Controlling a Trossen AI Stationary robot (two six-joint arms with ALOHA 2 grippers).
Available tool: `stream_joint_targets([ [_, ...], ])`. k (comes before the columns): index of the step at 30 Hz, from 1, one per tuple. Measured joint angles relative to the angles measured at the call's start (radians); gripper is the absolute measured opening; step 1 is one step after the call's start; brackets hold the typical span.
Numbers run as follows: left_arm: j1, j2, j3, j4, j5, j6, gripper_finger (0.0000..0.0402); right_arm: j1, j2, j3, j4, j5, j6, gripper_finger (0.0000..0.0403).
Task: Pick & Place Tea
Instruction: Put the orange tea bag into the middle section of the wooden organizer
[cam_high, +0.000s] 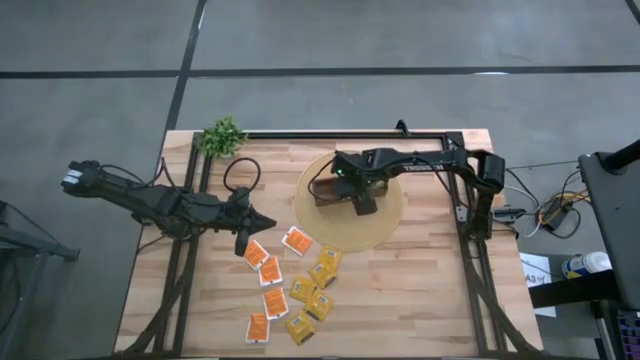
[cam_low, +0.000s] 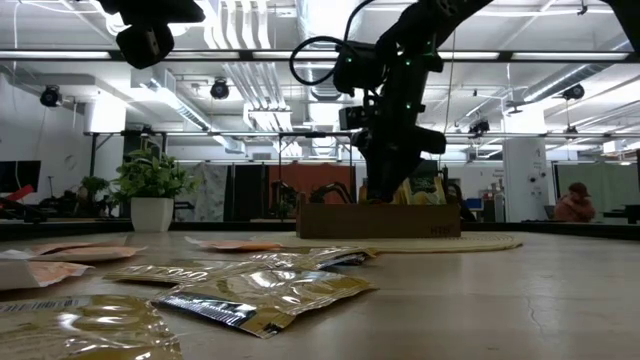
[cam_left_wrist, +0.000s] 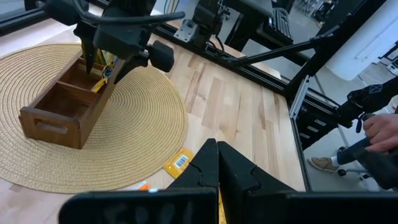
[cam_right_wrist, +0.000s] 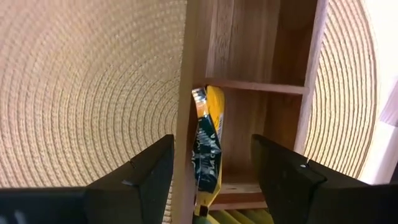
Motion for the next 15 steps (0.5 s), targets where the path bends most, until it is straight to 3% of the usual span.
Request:
stream_joint_targets([
  [6,0.0,0.0,0.0,0.0,0.0,0.0,0.0,-0.01,0.0,-0.03,0.011,0.029,0.004,0.0192],
  [15,0.0,0.0,0.0,0.0,0.0,-0.001,0.0,-0.009,0.001,-0.013,0.006,0.03,0.007,0.0107],
])
